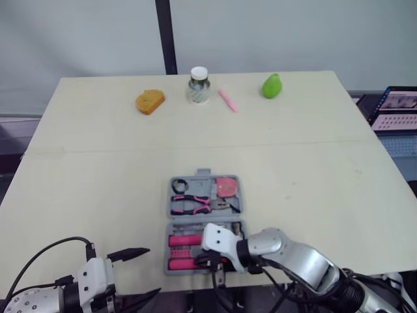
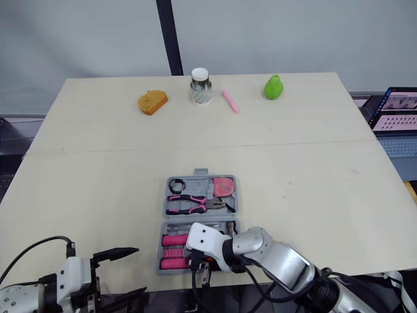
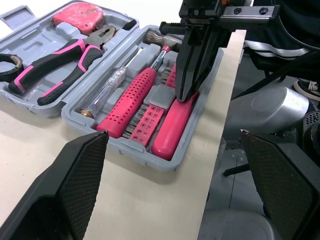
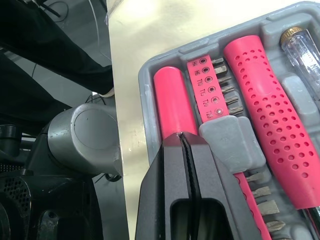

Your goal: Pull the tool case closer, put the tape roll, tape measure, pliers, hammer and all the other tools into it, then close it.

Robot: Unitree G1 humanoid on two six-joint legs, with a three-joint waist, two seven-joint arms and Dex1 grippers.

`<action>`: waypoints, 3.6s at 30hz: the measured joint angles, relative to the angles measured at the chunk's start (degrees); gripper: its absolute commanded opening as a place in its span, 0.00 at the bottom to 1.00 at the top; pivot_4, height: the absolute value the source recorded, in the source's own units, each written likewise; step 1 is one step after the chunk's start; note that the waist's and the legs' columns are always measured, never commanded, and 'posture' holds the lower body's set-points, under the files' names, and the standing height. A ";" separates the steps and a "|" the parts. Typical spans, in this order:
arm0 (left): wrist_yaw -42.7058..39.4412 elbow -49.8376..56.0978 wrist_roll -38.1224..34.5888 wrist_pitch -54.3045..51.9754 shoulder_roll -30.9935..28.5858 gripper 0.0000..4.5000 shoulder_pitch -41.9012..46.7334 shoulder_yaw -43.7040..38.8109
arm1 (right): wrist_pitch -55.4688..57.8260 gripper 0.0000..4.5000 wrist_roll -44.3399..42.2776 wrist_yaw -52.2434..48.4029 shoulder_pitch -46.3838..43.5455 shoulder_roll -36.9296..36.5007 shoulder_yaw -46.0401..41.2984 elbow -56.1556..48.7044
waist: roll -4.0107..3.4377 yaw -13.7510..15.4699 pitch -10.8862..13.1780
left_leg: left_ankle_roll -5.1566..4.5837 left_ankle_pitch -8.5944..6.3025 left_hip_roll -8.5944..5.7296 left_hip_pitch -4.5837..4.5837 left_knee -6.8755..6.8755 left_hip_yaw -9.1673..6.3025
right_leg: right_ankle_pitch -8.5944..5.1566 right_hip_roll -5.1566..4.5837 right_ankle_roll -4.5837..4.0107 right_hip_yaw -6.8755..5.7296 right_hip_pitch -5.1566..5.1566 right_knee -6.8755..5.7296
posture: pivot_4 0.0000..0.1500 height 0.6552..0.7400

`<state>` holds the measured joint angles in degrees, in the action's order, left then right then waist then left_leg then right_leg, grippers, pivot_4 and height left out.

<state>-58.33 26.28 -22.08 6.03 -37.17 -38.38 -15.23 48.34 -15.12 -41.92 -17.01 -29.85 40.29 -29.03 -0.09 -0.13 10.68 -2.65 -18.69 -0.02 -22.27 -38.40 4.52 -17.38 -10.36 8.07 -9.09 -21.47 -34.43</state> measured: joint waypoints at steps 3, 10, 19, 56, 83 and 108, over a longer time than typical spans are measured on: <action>0.04 0.01 0.01 -0.02 -0.02 1.00 0.00 0.01 | -1.24 0.01 0.58 -0.34 0.30 -0.85 0.17 -0.01 | 0.02 0.00 -0.01 | 0.00 0.00 0.00 0.01 0.00 0.00 | 0.00 0.00 0.00 0.00 0.00 0.00 | 1.00 1.00; 0.15 0.02 0.02 -0.04 -0.02 1.00 -0.01 0.02 | -2.22 0.01 1.31 -0.51 0.55 -0.97 0.42 0.13 | 0.13 -0.01 -0.10 | 0.00 0.00 0.01 0.02 0.00 0.00 | 0.00 0.00 0.00 0.00 0.01 0.00 | 1.00 1.00; 0.44 0.02 0.03 -0.14 -0.02 1.00 0.01 0.08 | -2.26 0.01 1.75 -0.75 0.65 -0.97 0.44 0.15 | 0.23 0.02 -0.19 | 0.01 0.00 0.01 0.03 0.01 0.00 | 0.00 0.00 -0.01 0.00 0.02 0.00 | 1.00 1.00; 0.70 0.02 0.14 -0.40 -0.09 1.00 0.60 0.53 | -0.77 0.01 4.17 -1.27 -0.55 -2.08 2.59 0.18 | 0.32 -0.01 -0.72 | 0.05 -0.04 0.05 0.19 0.08 -0.01 | -0.04 0.00 -0.07 0.00 0.12 0.01 | 1.00 1.00; 8.23 -16.72 0.46 -6.69 -0.23 1.00 21.25 -1.89 | -13.05 0.01 -12.14 -13.78 5.08 -13.20 -35.66 16.30 | 0.25 0.78 -0.63 | -0.06 -0.03 -0.03 0.12 0.07 0.13 | -0.02 0.02 -0.03 -0.05 0.11 0.02 | 1.00 1.00; 12.98 -29.13 9.59 -12.85 5.50 0.01 36.73 13.71 | -25.79 0.00 4.21 -13.62 4.29 -6.68 -27.78 29.15 | 0.22 0.13 -0.62 | 0.02 0.15 -0.03 0.21 0.03 0.16 | 0.00 -0.05 0.00 -0.01 0.10 -0.20 | 1.00 1.00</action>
<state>-45.35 -2.85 -12.50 -6.81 -31.67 -1.64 -1.52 22.54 -10.91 -55.54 -12.72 -36.54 12.50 0.12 0.13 0.00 10.06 -2.63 -18.54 -0.05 -22.06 -38.37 4.67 -17.37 -10.40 8.07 -9.10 -21.37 -34.64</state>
